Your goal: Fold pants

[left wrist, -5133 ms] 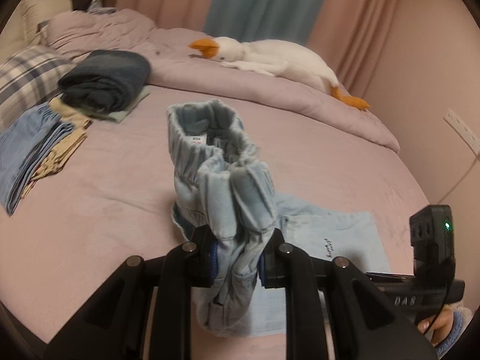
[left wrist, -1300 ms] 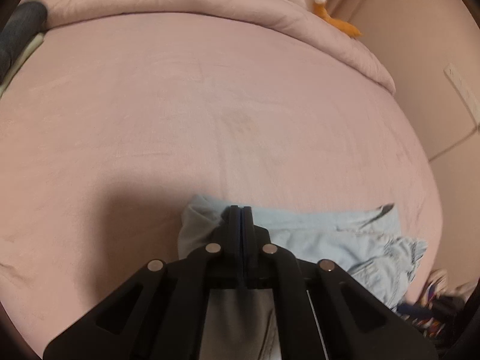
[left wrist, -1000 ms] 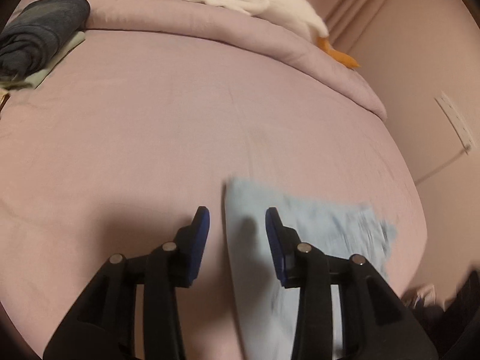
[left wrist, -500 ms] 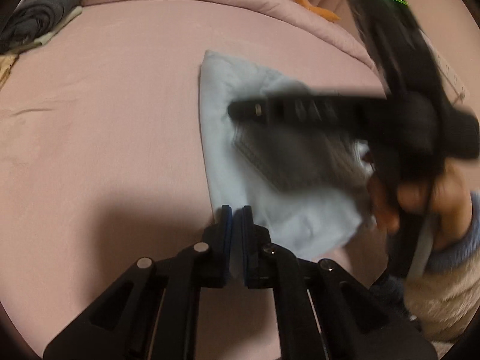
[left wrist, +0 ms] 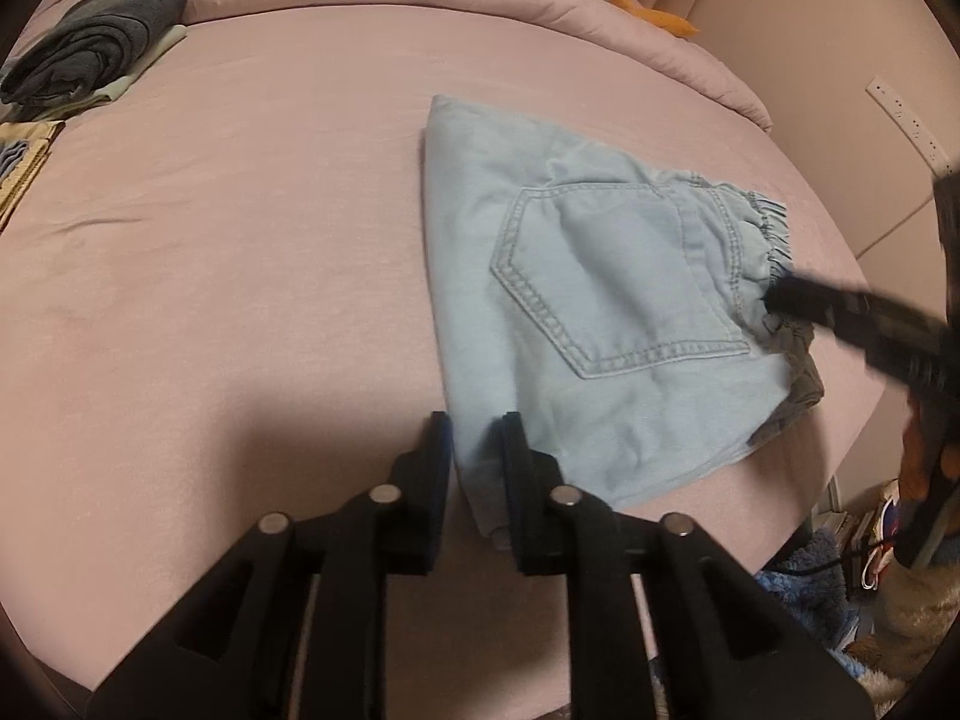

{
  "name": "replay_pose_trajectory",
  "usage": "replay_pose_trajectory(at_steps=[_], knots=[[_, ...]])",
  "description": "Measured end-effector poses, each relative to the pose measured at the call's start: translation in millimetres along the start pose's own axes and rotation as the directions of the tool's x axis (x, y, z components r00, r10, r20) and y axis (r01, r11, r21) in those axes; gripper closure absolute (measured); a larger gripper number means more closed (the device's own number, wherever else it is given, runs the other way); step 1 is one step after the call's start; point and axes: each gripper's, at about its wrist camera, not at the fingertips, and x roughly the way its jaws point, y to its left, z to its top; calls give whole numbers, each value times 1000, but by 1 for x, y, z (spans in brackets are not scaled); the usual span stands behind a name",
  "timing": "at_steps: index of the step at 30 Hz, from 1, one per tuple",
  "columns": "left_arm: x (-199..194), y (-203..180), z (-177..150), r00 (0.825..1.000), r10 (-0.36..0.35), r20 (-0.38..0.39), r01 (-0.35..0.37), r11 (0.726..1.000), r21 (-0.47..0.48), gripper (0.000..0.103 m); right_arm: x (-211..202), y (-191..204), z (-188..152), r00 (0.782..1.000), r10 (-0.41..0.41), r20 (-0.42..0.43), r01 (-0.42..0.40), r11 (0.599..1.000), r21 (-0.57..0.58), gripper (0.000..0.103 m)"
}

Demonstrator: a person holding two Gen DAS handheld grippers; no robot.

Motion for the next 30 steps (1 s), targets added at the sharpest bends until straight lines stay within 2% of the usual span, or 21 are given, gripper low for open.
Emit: replay_pose_trajectory(at_steps=[3,5,8,10,12,14,16,20,22,25,30], knots=[[0,1,2,1000,-5,-1,5,1000,-7,81,7,-9,-20,999,-25,-48,25,1000,16,74],[0,1,1,1000,2,0,-2,1000,-9,80,8,-4,-24,998,-50,-40,49,999,-10,74],[-5,3,-4,1000,13,4,-13,1000,-13,77,6,-10,-21,999,-15,-45,16,1000,14,74],[-8,3,-4,1000,23,11,-23,1000,-19,66,-1,-22,-16,997,72,-35,-69,993,95,72],[-13,8,-6,999,32,23,-31,999,-30,40,-12,-37,-15,991,137,3,-135,976,169,66],[-16,13,-3,999,21,41,-19,998,-55,34,-21,-50,-15,986,161,51,-168,960,225,46],[-17,16,0,999,8,43,-5,997,-74,33,-25,-65,-17,982,172,81,-188,940,284,37],[-19,15,4,999,-18,45,22,997,-73,23,-14,-96,-27,970,235,64,-240,872,428,29],[-18,11,7,999,-25,48,28,998,-58,22,-6,-106,-31,965,257,51,-250,846,471,28],[-16,6,10,999,-27,46,29,999,-40,22,-4,-118,-38,959,282,38,-263,827,498,28],[-14,0,13,999,-30,39,31,999,-22,22,0,-110,-38,955,295,33,-270,816,512,28]])
